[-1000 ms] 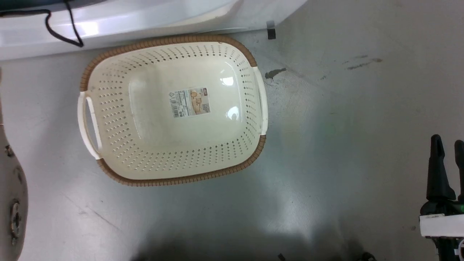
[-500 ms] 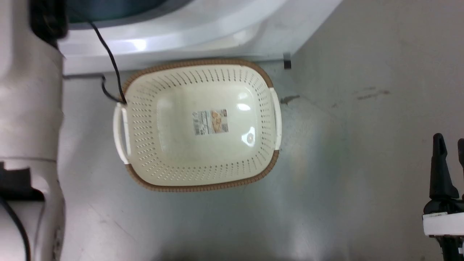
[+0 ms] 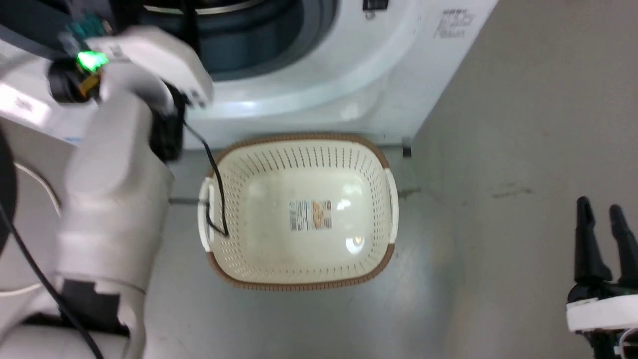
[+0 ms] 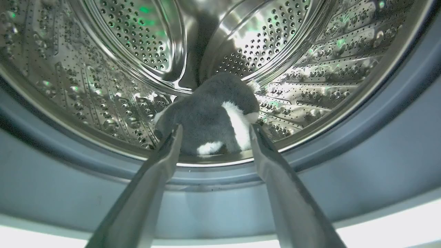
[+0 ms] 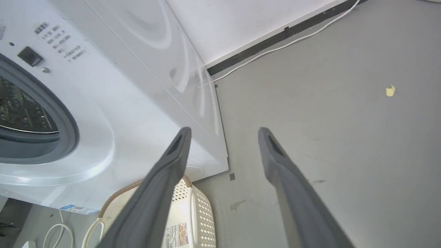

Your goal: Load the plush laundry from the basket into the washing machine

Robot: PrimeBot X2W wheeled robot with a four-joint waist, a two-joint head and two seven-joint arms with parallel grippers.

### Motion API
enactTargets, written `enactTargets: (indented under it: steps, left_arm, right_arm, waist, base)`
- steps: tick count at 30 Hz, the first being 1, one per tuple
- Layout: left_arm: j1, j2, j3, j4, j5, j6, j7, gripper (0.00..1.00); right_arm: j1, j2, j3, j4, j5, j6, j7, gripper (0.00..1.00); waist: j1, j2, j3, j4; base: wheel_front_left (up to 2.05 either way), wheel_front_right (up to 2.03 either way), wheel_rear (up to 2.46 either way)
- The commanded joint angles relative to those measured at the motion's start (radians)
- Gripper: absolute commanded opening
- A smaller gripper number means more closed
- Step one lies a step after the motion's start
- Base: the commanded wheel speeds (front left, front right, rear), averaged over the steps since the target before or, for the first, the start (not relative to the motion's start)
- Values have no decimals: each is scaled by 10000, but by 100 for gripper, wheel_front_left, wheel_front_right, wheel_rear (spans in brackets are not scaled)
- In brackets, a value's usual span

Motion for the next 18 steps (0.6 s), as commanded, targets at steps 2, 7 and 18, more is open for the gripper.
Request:
enactTargets:
  steps: [2, 7, 18]
  left_arm:
    - [530, -89, -66, -5, -56, -42, -139, 100]
    - [1555, -269, -206, -283, -116, 7, -336, 100]
    - [4108, -248, -100, -1475, -476, 246, -650, 100]
  right_arm:
    - [157, 80, 108, 126, -83, -7, 15, 100]
    - [345, 158, 281, 459, -157, -7, -15, 100]
    - [853, 199, 714, 1146, -509, -7, -200, 100]
  waist:
    - [2, -1, -766, 172]
    - [2, -1, -1634, 241]
    - [2, -1, -3547, 212]
  base:
    - [0, 0, 0]
    - [0, 0, 0]
    - [0, 0, 0]
